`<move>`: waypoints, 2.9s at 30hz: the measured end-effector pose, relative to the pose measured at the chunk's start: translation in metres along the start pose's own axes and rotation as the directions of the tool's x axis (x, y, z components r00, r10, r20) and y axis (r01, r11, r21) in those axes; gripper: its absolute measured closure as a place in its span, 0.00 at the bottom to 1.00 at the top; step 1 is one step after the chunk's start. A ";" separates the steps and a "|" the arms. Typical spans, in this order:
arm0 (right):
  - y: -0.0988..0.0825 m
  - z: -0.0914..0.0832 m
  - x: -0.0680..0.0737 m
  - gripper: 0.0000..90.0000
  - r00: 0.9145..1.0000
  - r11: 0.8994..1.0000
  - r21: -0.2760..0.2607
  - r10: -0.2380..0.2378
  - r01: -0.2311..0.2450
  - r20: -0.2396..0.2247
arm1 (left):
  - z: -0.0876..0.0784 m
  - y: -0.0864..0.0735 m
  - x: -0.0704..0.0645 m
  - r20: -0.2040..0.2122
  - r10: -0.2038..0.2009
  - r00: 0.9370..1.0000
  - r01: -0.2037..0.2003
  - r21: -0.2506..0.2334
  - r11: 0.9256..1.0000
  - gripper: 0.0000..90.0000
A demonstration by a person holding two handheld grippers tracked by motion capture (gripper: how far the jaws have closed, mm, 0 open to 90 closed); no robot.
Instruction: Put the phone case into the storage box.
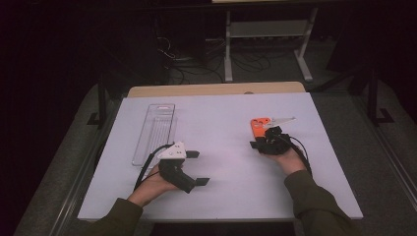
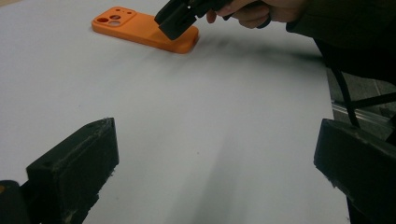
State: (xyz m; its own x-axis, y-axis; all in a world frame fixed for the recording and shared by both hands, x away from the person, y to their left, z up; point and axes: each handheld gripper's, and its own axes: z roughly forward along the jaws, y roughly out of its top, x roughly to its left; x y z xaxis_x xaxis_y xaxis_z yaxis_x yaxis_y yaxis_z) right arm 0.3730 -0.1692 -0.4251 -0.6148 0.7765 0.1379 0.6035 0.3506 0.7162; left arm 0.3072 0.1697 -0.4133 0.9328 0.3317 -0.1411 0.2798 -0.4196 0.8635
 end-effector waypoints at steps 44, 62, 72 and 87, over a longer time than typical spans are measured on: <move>-0.013 -0.009 -0.025 0.99 0.988 0.994 0.106 0.001 -0.017 0.153 | -0.001 0.000 0.010 -0.031 0.018 0.999 -0.018 -0.009 1.000 0.00; -0.012 -0.042 -0.004 0.56 0.999 0.999 -0.040 0.005 -0.004 0.032 | -0.001 0.001 0.010 -0.029 0.021 0.999 -0.021 -0.008 1.000 0.00; -0.022 -0.052 0.017 0.24 0.999 0.997 -0.075 -0.020 0.022 0.033 | -0.001 0.001 0.010 -0.027 0.018 0.999 -0.018 -0.007 1.000 0.00; -0.049 -0.055 0.034 0.00 0.998 0.991 -0.113 -0.070 0.068 -0.007 | -0.001 0.001 0.010 -0.028 0.019 0.999 -0.019 -0.007 1.000 0.00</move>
State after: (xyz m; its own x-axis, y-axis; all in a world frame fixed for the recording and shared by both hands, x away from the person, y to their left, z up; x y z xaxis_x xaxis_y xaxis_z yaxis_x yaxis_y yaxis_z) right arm 0.2947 -0.1887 -0.4182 -0.6591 0.7463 0.0928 0.4986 0.3413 0.7968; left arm 0.3163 0.1735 -0.4137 0.9312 0.3470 -0.1116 0.2607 -0.4201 0.8692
